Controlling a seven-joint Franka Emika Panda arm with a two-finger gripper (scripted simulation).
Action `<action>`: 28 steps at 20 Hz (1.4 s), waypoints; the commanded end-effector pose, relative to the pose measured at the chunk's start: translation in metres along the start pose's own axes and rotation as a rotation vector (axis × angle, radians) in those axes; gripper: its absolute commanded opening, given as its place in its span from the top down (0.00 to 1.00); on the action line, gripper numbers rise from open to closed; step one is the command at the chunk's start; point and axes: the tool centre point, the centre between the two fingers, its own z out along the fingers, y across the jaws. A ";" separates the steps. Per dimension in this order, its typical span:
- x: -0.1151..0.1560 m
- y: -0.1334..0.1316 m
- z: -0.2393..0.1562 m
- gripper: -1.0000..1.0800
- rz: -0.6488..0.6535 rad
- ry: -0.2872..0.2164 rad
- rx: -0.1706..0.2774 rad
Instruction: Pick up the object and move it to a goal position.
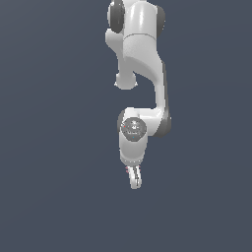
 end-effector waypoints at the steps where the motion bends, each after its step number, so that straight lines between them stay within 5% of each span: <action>1: 0.000 0.000 0.000 1.00 0.000 0.000 0.000; 14: -0.002 0.011 -0.041 1.00 0.000 -0.001 0.000; 28: -0.008 0.049 -0.184 1.00 0.001 -0.003 0.000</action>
